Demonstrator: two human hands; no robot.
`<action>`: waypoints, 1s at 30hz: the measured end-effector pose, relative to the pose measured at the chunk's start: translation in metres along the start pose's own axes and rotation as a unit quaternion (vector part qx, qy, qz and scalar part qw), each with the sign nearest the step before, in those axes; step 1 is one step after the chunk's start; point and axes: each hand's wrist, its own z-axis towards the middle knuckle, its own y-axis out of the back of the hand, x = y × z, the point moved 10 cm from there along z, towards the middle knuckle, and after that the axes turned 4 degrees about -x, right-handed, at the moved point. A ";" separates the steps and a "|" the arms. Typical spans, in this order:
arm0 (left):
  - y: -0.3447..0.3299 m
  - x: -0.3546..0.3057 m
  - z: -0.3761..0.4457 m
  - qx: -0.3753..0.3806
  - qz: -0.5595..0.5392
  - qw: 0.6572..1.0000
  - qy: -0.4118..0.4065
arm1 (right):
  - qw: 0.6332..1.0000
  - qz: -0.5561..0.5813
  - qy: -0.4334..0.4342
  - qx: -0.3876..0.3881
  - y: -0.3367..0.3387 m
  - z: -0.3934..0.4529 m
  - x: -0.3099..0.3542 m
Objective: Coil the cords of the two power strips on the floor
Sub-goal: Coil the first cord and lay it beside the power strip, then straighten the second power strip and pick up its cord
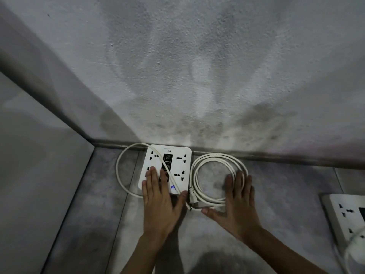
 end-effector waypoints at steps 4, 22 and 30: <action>0.006 -0.005 0.000 -0.005 -0.017 1.000 0.010 | 1.000 0.006 0.014 -0.006 0.008 0.000 0.001; -0.069 -0.292 -0.079 0.240 -0.382 0.892 -0.008 | 0.924 0.132 -0.219 -0.283 0.170 -0.089 -0.283; -0.118 -0.349 -0.106 0.359 -0.434 0.816 0.131 | 0.887 0.240 -0.386 -0.085 0.108 -0.101 -0.370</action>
